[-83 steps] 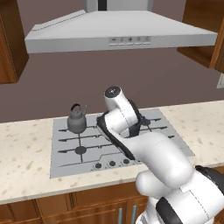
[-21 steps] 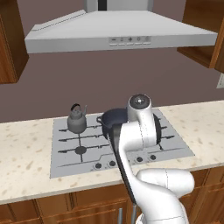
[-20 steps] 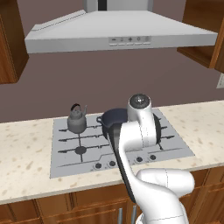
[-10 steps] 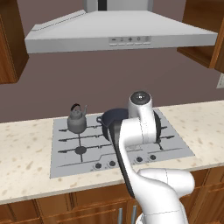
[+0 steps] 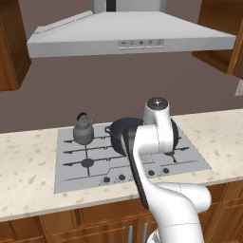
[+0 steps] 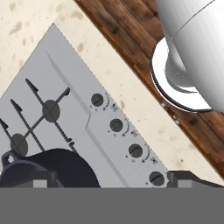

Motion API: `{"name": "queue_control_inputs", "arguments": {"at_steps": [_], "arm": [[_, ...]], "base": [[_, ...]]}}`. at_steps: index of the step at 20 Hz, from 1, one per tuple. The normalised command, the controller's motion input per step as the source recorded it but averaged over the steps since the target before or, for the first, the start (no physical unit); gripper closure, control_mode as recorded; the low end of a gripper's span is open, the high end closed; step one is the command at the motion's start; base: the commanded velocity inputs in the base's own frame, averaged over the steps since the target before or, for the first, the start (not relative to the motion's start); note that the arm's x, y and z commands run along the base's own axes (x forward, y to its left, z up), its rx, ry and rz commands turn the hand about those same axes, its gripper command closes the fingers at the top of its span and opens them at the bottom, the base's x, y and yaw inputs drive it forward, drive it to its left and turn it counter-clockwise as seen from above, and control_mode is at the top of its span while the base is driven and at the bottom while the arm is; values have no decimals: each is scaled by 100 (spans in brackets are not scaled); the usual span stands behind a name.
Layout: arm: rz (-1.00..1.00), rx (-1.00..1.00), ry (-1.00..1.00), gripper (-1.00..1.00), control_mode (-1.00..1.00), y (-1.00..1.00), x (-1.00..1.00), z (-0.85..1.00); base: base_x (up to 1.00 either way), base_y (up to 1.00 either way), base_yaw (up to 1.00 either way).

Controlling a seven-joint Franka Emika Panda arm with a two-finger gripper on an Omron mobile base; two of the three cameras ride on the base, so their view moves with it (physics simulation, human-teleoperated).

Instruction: Pick the kettle from the cabinet and place it on a stove burner. Then pick the pot from the counter and place it on another stove burner. Finally, turn both burners on.

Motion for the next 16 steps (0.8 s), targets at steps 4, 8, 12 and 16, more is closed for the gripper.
{"name": "queue_control_inputs", "arguments": {"at_steps": [4,8,12,16], "arm": [[-24,12,0,-100,-100,13,-5,-14],[-25,7,0,-100,-100,23,-8,-18],[-29,4,0,-100,-100,31,-5,-21],[-33,5,0,-100,-100,35,0,-15]], "base": [[0,0,0],[0,0,0],[0,0,0],[0,0,0]]}}
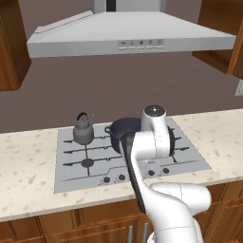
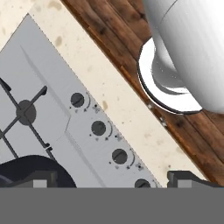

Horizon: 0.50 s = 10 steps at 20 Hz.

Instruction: Pick the kettle from the cabinet and place it on a stove burner. Then pick the pot from the counter and place it on another stove burner. Finally, turn both burners on.

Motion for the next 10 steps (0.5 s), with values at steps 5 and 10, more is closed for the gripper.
{"name": "queue_control_inputs", "arguments": {"at_steps": [5,10], "arm": [[-11,3,0,-100,-100,13,0,-1],[2,3,0,-100,-100,0,0,0]], "base": [[0,0,0],[0,0,0]]}}
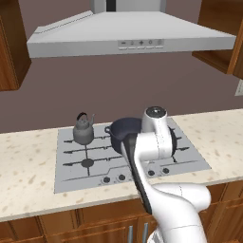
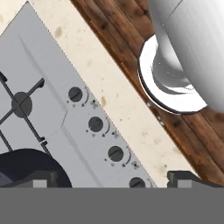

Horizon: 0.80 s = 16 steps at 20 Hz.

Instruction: Pick the kettle from the cabinet and place it on a stove burner. Then pick the pot from the counter and place it on another stove burner. Finally, turn both burners on.

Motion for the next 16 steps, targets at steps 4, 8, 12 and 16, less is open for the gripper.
{"name": "queue_control_inputs", "arguments": {"at_steps": [4,8,12,16], "arm": [[8,0,0,-100,-100,6,0,0],[10,0,0,-100,-100,11,0,0],[5,0,0,-100,-100,15,0,0],[-4,0,4,-100,-100,3,0,-18]], "base": [[0,0,0],[0,0,0],[0,0,0],[0,0,0]]}}
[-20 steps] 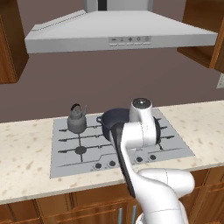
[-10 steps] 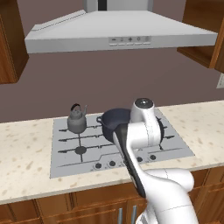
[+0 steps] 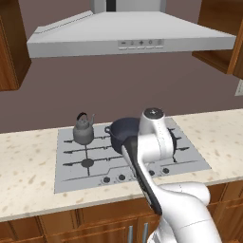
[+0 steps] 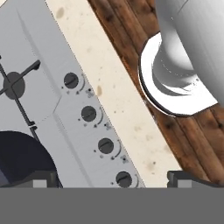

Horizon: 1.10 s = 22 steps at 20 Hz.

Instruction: Pick the kettle from the cabinet and place it on a stove burner. Then pick the pot from the counter and place it on another stove burner. Finally, turn both burners on.

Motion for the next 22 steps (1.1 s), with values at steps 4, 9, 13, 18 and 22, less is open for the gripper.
{"name": "queue_control_inputs", "arguments": {"at_steps": [4,9,13,18,22], "arm": [[-12,0,6,-100,-100,8,0,-25],[-11,0,10,-100,-100,4,2,-27],[-4,0,13,-100,-100,1,19,-26],[0,0,9,-100,-100,2,27,-23],[0,0,7,-100,-100,9,25,-27]], "base": [[0,0,0],[0,0,0],[0,0,0],[0,0,0],[0,0,0]]}}
